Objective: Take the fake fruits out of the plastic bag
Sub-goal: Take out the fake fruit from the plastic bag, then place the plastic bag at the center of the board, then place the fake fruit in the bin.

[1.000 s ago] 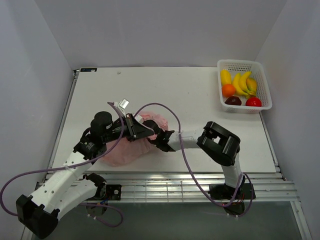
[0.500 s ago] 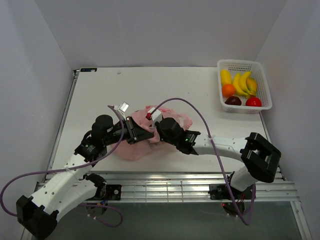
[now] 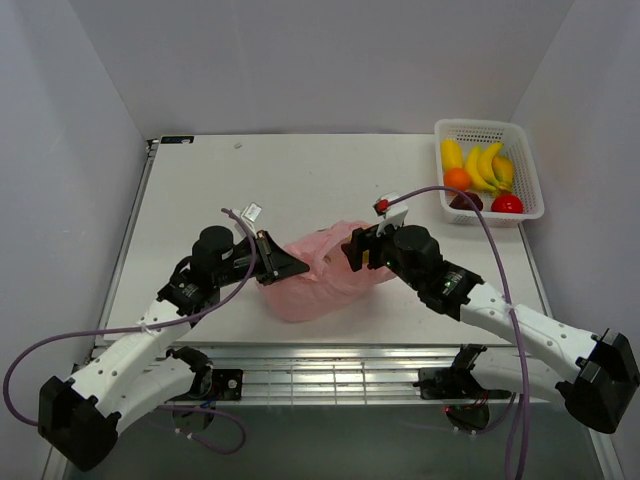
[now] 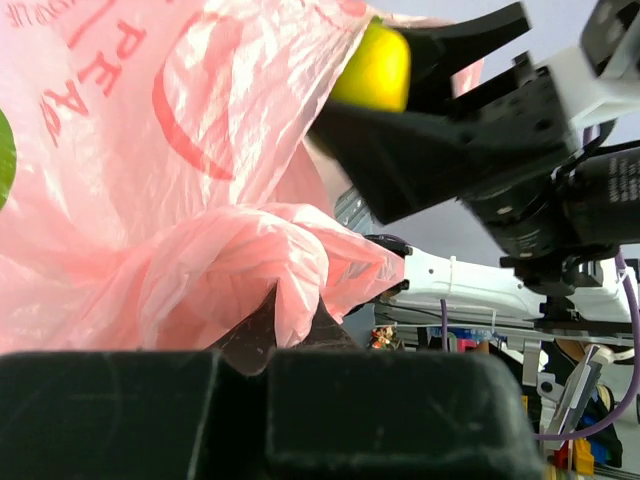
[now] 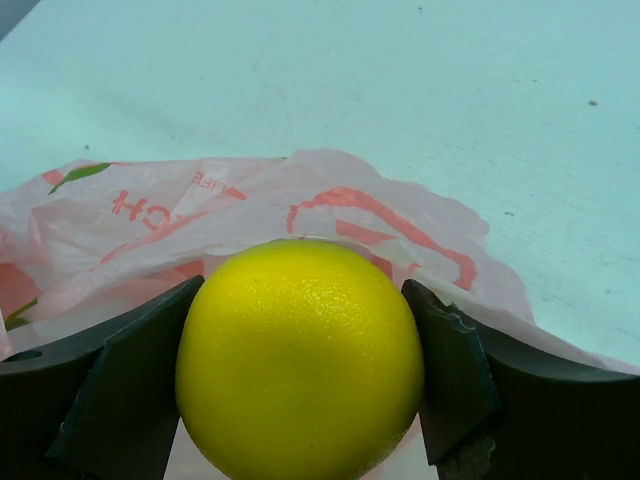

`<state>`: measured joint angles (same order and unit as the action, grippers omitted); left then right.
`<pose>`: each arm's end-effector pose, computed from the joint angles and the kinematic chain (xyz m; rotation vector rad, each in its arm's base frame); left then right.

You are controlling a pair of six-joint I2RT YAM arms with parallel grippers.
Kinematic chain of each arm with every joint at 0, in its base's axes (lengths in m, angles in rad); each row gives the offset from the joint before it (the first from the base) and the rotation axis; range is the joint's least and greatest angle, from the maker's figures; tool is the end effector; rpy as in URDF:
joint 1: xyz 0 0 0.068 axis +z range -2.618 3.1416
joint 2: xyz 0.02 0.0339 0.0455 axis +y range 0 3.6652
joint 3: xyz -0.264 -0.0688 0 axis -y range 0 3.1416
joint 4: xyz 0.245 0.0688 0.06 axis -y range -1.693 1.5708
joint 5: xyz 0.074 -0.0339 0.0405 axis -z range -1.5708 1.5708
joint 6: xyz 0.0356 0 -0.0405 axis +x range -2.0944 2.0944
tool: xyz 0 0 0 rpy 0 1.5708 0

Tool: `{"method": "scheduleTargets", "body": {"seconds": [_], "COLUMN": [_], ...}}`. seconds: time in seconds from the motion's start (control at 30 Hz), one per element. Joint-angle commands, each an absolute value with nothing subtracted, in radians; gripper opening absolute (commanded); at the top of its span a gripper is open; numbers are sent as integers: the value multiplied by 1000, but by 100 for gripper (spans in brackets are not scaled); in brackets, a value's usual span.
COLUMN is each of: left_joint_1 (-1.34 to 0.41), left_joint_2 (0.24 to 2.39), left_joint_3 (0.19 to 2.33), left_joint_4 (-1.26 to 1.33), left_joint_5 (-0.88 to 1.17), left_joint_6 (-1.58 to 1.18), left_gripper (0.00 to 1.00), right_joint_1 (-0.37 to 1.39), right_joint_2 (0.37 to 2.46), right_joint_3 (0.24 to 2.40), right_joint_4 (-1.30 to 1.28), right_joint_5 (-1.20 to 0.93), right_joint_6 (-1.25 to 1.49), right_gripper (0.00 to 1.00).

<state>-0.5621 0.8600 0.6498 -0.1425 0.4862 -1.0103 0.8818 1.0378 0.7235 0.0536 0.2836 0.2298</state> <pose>0.1594 -0.1201 0.2847 -0.1160 2.1936 -1.4477 0.1615 0.1804 0.2943 -0.3985 1.8093 0.5231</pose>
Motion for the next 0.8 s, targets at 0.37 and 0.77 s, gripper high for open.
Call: {"method": "scheduleTargets", "body": {"seconds": [0.37,0.77], "left_joint_1": [-555,-287], "left_joint_2": [1037,1502], "left_joint_3": [831,1453], "left_joint_4": [-162,-326], "left_joint_5": [387,355], "left_joint_6": [-901,-665], "left_gripper": [0,0], "right_joint_1": [757,40], "right_joint_2": [930,1290], "right_joint_3": [922,1305], "right_joint_4": [63,78], "right_joint_5": [-76,-434], "right_joint_6": [144,327], "right_gripper": [22,20]}}
